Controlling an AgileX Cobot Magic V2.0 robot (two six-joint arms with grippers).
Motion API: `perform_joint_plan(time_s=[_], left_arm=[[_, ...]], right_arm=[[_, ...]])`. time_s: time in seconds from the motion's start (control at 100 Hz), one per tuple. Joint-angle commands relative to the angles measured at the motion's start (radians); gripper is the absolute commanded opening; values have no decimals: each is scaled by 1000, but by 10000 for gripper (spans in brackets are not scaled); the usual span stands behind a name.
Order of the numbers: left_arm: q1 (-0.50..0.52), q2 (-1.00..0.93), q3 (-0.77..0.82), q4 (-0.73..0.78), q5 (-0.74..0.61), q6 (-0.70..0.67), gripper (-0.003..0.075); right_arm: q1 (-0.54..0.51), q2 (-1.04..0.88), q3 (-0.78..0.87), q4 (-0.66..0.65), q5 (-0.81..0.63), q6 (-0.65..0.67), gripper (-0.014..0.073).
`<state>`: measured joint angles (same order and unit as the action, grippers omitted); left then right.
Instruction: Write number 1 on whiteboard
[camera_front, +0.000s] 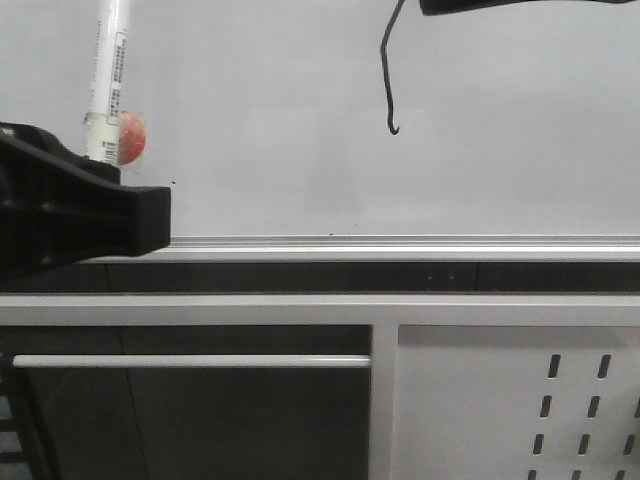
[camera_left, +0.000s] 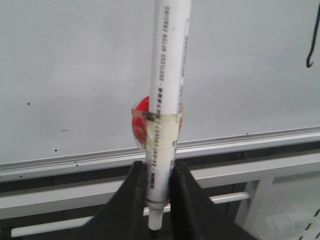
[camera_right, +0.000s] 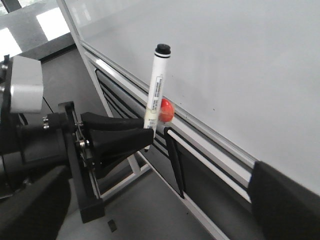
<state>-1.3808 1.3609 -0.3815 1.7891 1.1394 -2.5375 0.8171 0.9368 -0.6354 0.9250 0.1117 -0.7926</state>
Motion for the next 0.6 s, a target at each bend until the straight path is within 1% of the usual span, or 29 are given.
perform_joint_plan(time_s=[0.0,0.09,0.35,0.51,0.59], left_arm=[[20,-14,-24,72,132,-19,-18],[35,-14,-24,72,132,-38,-18],[37,-14,-55,72,132,-36,-18],[56,-14,-89,72,132,35,-18],[71,-14,-107,72,132,46,-18]], right_arm=[[1,-15,-24,-9,-36,-5,650],[1,-15,-24,-9,-36,-5,650],[1,-11,-24,-15,-53,-5,650],[1,-9,-24,-16,-55,-5,650],[1,-9,-24,-16,-57,-5,650]])
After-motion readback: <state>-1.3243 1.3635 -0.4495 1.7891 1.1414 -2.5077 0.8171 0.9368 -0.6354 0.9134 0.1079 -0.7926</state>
